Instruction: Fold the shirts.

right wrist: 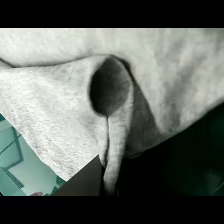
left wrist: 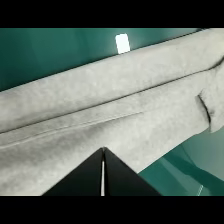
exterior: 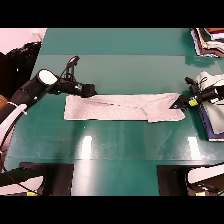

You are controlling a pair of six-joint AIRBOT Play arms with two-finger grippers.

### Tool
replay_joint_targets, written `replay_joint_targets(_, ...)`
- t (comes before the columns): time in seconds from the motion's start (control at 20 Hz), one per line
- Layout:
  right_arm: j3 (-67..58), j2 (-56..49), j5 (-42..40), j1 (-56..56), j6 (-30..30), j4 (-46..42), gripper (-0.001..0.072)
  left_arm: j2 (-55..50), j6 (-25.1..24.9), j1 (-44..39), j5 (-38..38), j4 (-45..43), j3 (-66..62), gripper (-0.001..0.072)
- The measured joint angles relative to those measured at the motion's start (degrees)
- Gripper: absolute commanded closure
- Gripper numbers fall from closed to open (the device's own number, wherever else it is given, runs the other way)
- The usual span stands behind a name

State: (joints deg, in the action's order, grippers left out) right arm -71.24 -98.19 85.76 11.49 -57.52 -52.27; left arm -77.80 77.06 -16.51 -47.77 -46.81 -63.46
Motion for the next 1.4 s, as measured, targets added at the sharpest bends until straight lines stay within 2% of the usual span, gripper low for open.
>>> replay_joint_targets(0.2, 0.04, 4.59, 0.28, -0.66, 0.50, 1.81, 0.0700, -4.15, 0.70, -4.11, 0.79, 0.00, -4.07, 0.0688)
replay_joint_targets(0.45, -3.08, 13.22, 0.31, -2.38, -5.05, 11.13, 0.0700, -15.08, 1.84, -9.66, -1.29, -0.04, -14.36, 0.0688)
replay_joint_targets(0.65, -11.13, 16.26, 0.59, -8.28, -9.66, 13.79, 0.0700, -22.82, 3.06, -13.38, -2.32, -0.07, -20.96, 0.0688)
replay_joint_targets(0.9, -21.29, 14.67, 1.16, -19.37, -12.37, 14.56, 0.0700, -28.00, 4.57, -16.02, -2.36, -0.22, -24.28, 0.0687)
replay_joint_targets(1.2, -30.25, 9.51, 1.33, -29.90, -12.96, 14.58, 0.0700, -29.33, 5.31, -16.37, -2.36, -0.76, -25.42, 0.0688)
replay_joint_targets(1.4, -33.73, 6.67, 1.38, -33.57, -13.14, 14.60, 0.0700, -26.23, 8.04, -12.83, -7.04, -6.71, -25.75, 0.0688)
